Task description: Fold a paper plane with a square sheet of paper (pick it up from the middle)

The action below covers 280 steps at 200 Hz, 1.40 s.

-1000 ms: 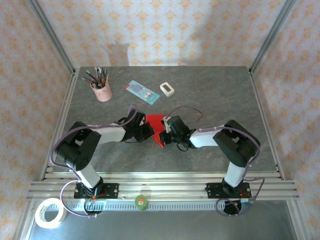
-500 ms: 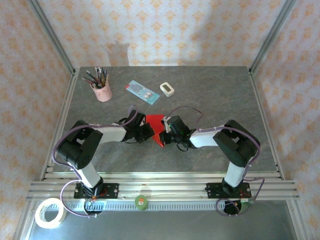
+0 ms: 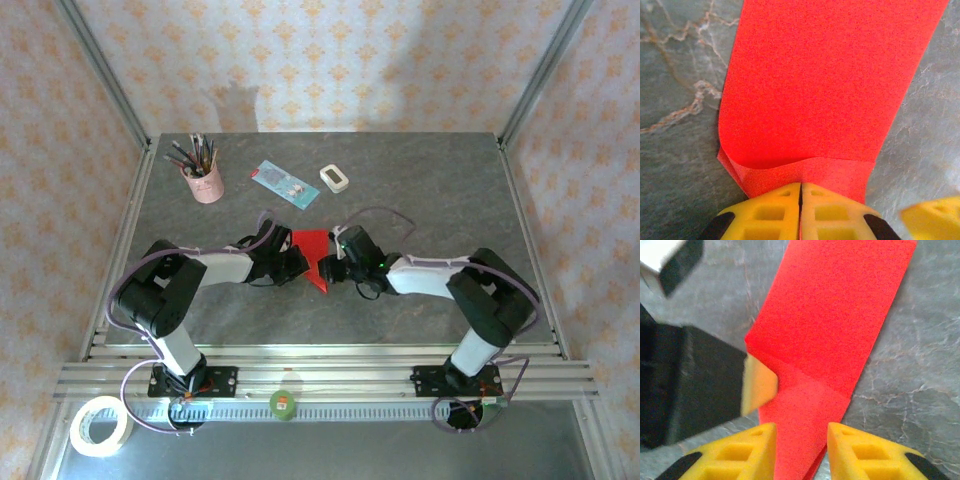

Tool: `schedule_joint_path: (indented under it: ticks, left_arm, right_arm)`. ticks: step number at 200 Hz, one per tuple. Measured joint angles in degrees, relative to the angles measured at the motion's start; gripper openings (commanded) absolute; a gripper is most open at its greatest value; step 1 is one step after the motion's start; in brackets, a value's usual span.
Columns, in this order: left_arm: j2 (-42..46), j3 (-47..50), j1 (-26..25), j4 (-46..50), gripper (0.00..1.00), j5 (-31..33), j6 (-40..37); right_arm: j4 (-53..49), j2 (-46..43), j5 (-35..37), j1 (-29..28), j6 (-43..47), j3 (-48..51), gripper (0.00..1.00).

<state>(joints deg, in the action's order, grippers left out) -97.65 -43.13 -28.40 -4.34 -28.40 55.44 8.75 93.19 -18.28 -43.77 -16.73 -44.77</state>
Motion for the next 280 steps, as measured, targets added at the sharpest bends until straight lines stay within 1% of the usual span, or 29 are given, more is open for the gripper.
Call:
schedule_joint_path:
  ticks: [11, 23, 58, 74, 104, 144, 280]
  left_arm:
    - [0.00, 0.00, 0.00, 0.00, 0.09, 0.02, 0.00]
    - [0.00, 0.00, 0.00, 0.00, 0.09, 0.07, 0.00]
    - [0.00, -0.11, 0.00, 0.15, 0.09, 0.17, 0.00]
    - [0.00, -0.11, 0.00, 0.15, 0.09, 0.17, 0.00]
    - [0.00, -0.11, 0.00, 0.15, 0.09, 0.20, 0.00]
    - [0.00, -0.11, 0.00, 0.15, 0.09, 0.20, 0.00]
    - [0.00, -0.31, -0.02, 0.24, 0.09, 0.17, -0.04]
  right_arm:
    - [-1.36, -1.01, 0.33, 0.04, -1.09, -0.96, 0.31]
    - [-2.32, -1.53, -0.26, 0.11, -1.79, -1.57, 0.25]
    - [-4.02, -1.36, -6.21, 0.11, -4.85, -1.66, 0.10]
    - [-3.61, -0.55, -8.79, 0.11, -5.99, -1.66, 0.07]
    - [-3.17, 2.29, -12.22, 0.04, -6.91, -1.68, 0.06]
    - [-3.21, 5.38, -14.19, -0.26, -6.84, -2.47, 0.06]
    - [-3.61, 9.55, -14.53, -0.44, -6.36, -4.96, 0.06]
